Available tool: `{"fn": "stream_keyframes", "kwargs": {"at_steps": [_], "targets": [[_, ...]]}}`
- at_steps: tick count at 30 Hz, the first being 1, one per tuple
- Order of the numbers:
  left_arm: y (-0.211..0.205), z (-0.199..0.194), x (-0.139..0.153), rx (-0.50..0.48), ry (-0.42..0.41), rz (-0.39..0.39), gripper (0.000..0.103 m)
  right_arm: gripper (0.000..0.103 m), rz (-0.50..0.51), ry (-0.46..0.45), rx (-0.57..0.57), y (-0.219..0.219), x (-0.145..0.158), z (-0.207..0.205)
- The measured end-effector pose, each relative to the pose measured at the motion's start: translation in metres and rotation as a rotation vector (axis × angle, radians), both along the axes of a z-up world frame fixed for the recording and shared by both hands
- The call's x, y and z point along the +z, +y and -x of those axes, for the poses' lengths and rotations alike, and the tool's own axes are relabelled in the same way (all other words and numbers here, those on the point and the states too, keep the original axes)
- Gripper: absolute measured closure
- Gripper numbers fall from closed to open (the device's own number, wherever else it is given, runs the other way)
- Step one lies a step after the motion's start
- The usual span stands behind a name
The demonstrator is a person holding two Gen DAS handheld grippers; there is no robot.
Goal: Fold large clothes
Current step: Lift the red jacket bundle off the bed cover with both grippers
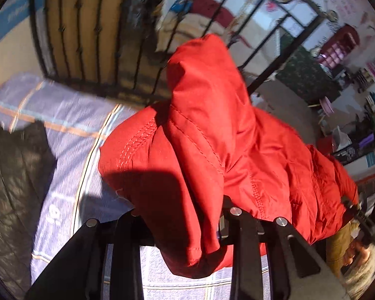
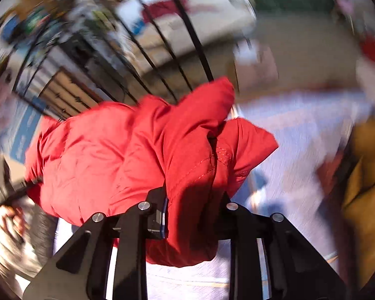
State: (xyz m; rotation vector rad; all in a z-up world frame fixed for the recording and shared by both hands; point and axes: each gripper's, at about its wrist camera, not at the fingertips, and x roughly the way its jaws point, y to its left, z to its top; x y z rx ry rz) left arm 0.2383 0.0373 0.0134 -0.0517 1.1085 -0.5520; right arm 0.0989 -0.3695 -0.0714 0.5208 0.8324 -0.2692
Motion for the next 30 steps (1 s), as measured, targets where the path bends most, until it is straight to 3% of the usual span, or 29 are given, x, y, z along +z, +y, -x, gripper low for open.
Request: {"fn": "stream_keyframes", "kwargs": {"at_steps": [6, 11, 15, 19, 22, 23, 26, 28, 30], "targets": [[-0.07, 0.011, 0.076, -0.15, -0.123, 0.124, 0.076, 0.08, 0.224, -0.068, 0.021, -0.018, 0.105, 0.022], [-0.163, 0.054, 0.139, -0.341, -0.239, 0.232, 0.077, 0.08, 0.347, -0.119, -0.093, -0.072, 0.191, 0.09], [-0.244, 0.096, 0.159, -0.511, -0.247, 0.341, 0.077, 0.08, 0.453, -0.135, -0.25, -0.106, 0.253, 0.196], [-0.339, 0.146, 0.138, -0.73, -0.175, 0.418, 0.076, 0.08, 0.516, -0.115, -0.454, -0.119, 0.289, 0.324], [-0.411, 0.19, 0.1, -0.868, -0.098, 0.409, 0.075, 0.08, 0.513, -0.054, -0.648, -0.12, 0.278, 0.423], [-0.436, 0.205, 0.08, -0.911, -0.064, 0.387, 0.075, 0.08, 0.505, -0.029, -0.69, -0.114, 0.272, 0.439], [-0.488, 0.241, 0.008, -0.982, 0.049, 0.261, 0.073, 0.08, 0.372, 0.024, -0.86, -0.113, 0.214, 0.515], [-0.504, 0.254, -0.043, -0.95, 0.049, 0.132, 0.07, 0.079, 0.215, 0.051, -0.975, -0.107, 0.157, 0.562], [-0.504, 0.242, -0.073, -0.881, 0.093, 0.123, 0.063, 0.079, 0.063, 0.024, -1.076, -0.093, 0.109, 0.597]]}}
